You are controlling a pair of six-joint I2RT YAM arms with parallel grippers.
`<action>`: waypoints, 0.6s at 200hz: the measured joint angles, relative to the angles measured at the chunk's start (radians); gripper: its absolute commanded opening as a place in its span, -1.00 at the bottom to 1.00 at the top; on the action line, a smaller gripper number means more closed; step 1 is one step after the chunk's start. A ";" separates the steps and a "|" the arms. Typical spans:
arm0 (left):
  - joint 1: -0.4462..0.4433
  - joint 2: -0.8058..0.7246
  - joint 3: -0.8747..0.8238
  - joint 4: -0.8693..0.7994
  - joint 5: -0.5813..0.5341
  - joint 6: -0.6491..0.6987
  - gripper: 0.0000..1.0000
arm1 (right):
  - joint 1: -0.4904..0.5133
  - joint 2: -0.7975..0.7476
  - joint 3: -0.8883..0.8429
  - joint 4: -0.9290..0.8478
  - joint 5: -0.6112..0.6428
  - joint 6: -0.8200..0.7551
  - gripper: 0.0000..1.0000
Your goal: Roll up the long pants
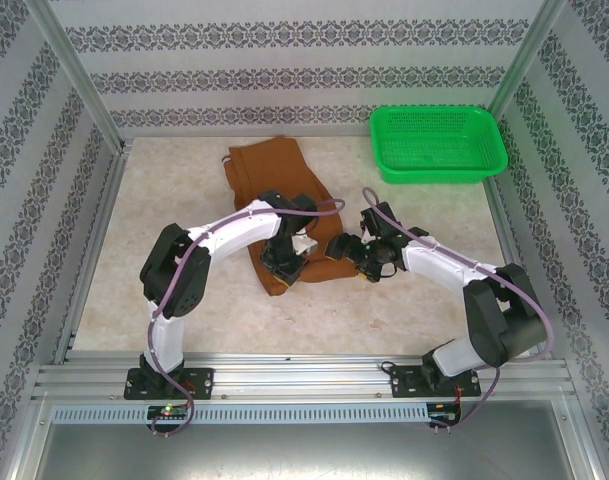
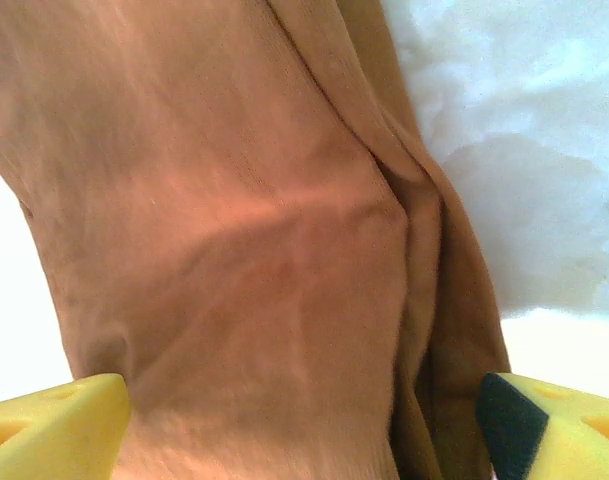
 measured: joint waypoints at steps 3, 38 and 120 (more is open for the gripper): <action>-0.003 -0.003 -0.009 0.004 0.003 -0.004 -1.00 | 0.000 0.001 0.000 0.004 -0.001 0.003 0.83; -0.011 -0.011 -0.038 0.031 0.029 -0.031 -1.00 | 0.000 0.010 -0.002 0.010 -0.008 0.021 0.84; -0.022 -0.011 -0.038 0.072 0.066 -0.046 -1.00 | -0.068 -0.139 -0.086 -0.109 0.011 0.024 0.86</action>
